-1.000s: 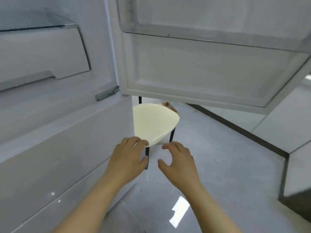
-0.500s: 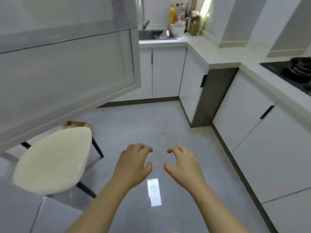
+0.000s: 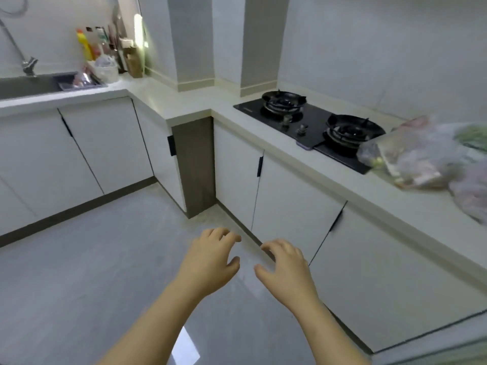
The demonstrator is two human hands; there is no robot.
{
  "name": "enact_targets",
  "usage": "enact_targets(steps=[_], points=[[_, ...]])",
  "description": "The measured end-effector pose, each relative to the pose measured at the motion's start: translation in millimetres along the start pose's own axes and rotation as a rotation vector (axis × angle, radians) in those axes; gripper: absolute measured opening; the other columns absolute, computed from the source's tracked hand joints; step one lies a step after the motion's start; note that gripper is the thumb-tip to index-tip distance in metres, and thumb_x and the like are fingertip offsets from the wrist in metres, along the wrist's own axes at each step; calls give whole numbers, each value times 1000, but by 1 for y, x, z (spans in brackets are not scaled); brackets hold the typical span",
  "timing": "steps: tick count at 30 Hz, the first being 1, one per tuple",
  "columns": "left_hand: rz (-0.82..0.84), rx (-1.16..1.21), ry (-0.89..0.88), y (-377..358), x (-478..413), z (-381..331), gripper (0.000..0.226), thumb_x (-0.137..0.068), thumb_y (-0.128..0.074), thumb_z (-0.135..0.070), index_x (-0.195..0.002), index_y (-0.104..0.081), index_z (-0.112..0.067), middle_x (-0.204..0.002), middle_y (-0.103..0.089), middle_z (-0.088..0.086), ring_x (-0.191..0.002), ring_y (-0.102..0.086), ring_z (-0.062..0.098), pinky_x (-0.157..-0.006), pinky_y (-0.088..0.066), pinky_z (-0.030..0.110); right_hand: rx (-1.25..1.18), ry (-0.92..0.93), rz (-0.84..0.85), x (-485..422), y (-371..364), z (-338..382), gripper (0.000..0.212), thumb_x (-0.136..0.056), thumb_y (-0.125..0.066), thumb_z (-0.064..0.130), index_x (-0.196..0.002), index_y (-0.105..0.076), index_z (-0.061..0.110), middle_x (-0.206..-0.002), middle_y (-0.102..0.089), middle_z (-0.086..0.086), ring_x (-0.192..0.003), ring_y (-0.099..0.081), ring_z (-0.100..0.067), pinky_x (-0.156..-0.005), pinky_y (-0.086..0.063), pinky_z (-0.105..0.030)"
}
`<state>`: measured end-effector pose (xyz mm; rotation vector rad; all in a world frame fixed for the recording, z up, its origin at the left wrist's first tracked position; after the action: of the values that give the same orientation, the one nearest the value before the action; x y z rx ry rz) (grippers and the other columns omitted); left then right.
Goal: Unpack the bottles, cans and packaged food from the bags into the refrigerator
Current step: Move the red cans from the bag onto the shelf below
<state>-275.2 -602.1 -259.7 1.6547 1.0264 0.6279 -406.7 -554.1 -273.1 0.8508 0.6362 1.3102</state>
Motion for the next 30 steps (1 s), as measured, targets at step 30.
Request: enact_targets(steps=[30], points=[[208, 104, -825, -129, -356, -362, 41, -91, -47, -34, -132, -44, -28, -132, -44, -10, -123, -37, 14, -100, -34, 28, -50, -656, -693, -99, 257, -342, 34, -84, -61, 27, -118, -55, 25, -125, -51, 10, -118, -42, -15, -99, -33, -25]])
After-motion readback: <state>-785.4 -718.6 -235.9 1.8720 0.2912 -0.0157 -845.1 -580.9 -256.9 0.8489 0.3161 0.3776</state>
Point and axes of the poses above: each hand's wrist, its own x-axis away from the middle knuckle, its own y-axis out of the back of the hand, z = x × y, the point moved 7 cm from there along -x, towards the middle knuckle
